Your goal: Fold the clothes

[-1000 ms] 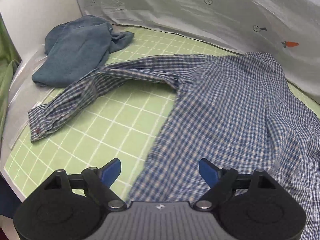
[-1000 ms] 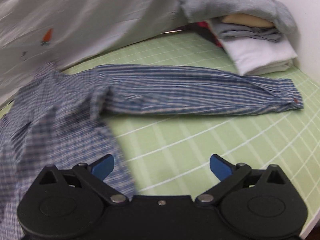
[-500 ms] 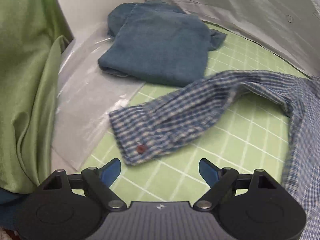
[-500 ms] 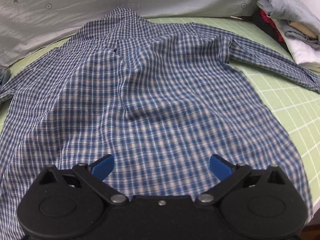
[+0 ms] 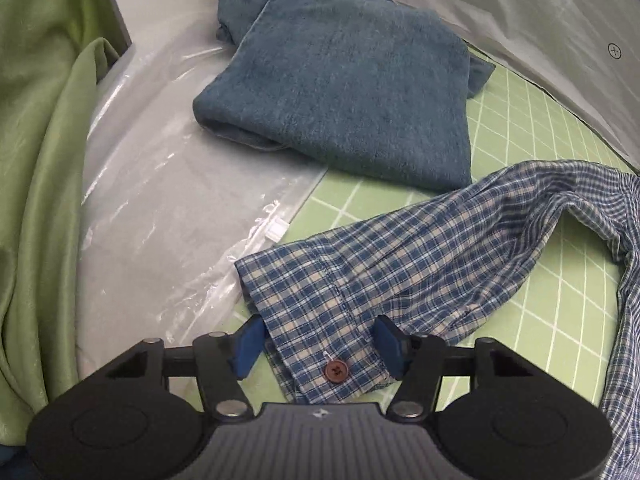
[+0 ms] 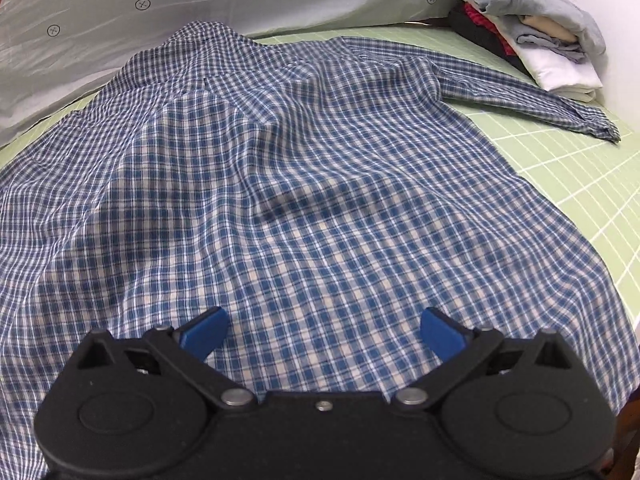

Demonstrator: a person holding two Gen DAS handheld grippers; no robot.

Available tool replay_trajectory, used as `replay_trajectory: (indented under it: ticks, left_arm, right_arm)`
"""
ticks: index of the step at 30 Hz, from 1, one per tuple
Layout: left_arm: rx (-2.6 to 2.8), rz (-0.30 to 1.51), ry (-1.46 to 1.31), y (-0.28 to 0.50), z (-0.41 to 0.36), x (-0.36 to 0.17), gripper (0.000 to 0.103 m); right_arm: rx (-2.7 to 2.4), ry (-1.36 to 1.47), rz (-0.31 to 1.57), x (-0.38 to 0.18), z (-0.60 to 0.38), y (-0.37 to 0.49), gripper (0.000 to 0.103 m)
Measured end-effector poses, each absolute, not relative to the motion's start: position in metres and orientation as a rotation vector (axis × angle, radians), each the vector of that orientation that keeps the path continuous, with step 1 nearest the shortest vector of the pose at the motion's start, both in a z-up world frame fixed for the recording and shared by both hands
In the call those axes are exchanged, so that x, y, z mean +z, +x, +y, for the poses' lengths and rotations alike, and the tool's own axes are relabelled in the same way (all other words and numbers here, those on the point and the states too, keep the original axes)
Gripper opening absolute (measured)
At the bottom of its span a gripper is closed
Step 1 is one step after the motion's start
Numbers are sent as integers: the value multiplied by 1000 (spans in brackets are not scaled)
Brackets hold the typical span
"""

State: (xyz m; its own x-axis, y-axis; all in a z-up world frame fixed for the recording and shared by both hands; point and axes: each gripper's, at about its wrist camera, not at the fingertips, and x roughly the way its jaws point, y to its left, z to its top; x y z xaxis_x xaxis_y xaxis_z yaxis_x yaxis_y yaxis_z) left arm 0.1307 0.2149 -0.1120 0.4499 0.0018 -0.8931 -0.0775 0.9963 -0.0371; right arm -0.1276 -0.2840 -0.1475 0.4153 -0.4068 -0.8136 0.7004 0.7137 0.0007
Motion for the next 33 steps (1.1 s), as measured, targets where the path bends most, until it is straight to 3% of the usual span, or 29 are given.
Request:
replay_trajectory:
  ticks: [2,3,6,12,17,20,23,25,27,33]
  left_arm:
    - [38,1080,-36,129,210,-112,37]
    - [28,1067,-36,127,209,-111,15]
    - [21,1044,-69,125,212,-108,4]
    - [38,894,-80,116,228,-60,3]
    - [99,738,5,117,236,-29,3]
    - [97,849,-70,136,249,-52,6]
    - [141,925,-167,135,262,-64,18]
    - [146,923,-158,128,261,-64,35]
    - [122,930,-161,123,258,-65,46]
    - [59,957,-148,114,231,-68,51]
  right_arm:
    - [-718,370,901,-148,-284,-127,103]
    - [-721,371,902,-148,-283,-127,103]
    - [-727,376,905,-148,-282,-125,103]
    - [-729,380,911,-147,-281,-124,103]
    - [-730,377,904,-147,-279,-124,103]
    - [-732,377,900,-148,-279,-125,103]
    - [-733,386,913,-147,-281,-125,103]
    - [-723,389,928,-146,-282,-124,103]
    - [-708,385,935,-145,-281,-126,103]
    - [-707,346,951,-143,-290,-141,103]
